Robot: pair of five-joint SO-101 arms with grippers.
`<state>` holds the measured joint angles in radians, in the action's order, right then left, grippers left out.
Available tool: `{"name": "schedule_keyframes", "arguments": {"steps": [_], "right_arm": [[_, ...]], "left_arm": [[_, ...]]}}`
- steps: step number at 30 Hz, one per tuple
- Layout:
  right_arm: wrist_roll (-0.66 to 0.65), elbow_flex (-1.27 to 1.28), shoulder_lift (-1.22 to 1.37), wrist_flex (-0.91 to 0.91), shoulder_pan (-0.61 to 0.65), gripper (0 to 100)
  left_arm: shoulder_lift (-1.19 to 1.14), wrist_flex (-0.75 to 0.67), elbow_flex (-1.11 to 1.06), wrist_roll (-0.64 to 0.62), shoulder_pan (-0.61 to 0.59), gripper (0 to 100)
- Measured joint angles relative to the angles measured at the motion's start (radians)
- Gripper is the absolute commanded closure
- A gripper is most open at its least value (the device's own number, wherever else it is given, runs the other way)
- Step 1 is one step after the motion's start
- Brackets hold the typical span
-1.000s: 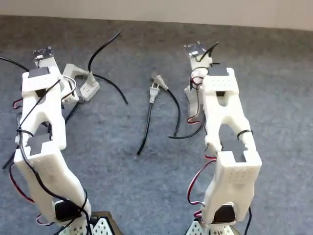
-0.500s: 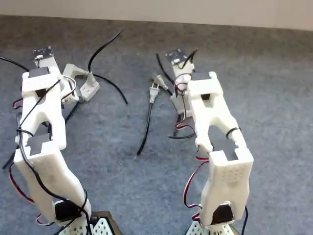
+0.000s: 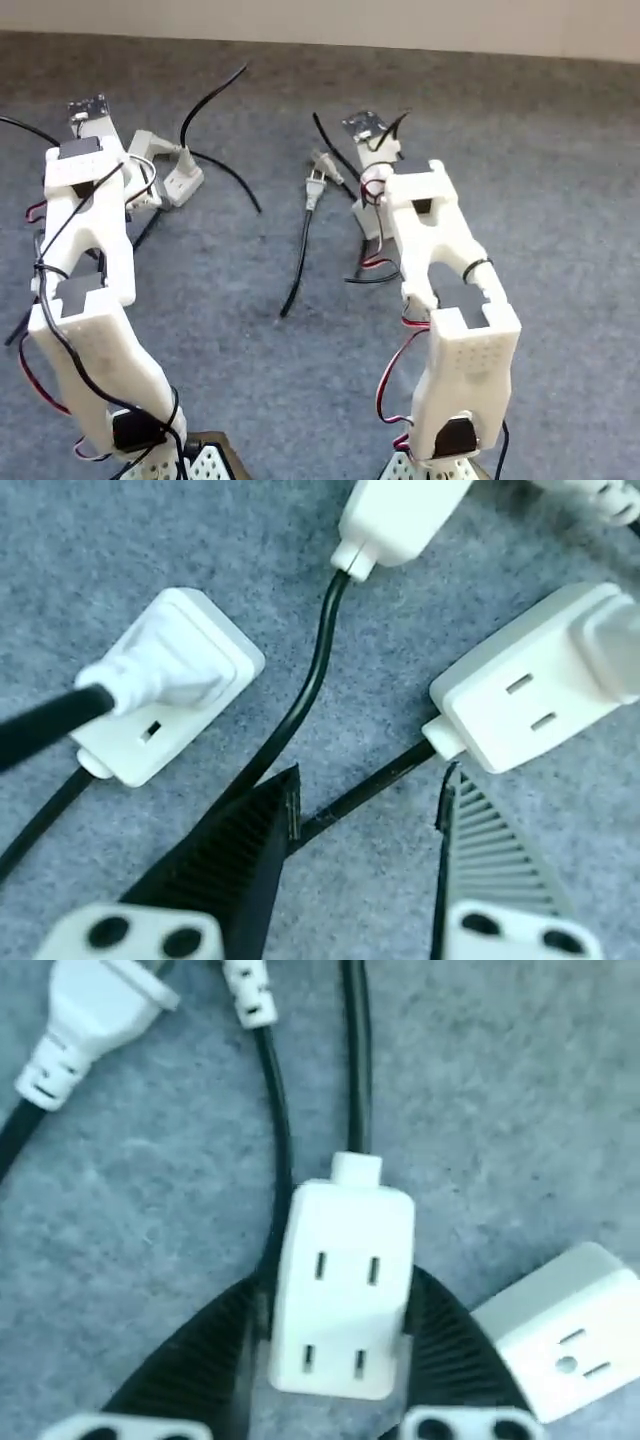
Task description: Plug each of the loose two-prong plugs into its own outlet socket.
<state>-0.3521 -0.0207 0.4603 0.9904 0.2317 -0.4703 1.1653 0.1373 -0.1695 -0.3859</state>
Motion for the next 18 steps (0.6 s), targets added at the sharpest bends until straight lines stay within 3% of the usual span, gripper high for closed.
{"name": "schedule_keyframes", "arguments": {"steps": [7, 11, 15, 18], "right_arm": [[-0.005, 0.005, -0.138, 0.157, -0.012, 99.1], [-0.107, 0.011, -0.364, 0.302, -0.012, 99.1], [-0.206, 0.086, -0.620, 0.483, 0.083, 99.1], [-0.247, 0.235, -0.801, 0.500, 0.201, 99.1]], "left_arm": [[0.000, 0.000, 0.000, 0.000, 0.000, 76], [0.000, 0.000, 0.000, 0.000, 0.000, 76], [0.000, 0.000, 0.000, 0.000, 0.000, 76], [0.000, 0.000, 0.000, 0.000, 0.002, 76]]}}
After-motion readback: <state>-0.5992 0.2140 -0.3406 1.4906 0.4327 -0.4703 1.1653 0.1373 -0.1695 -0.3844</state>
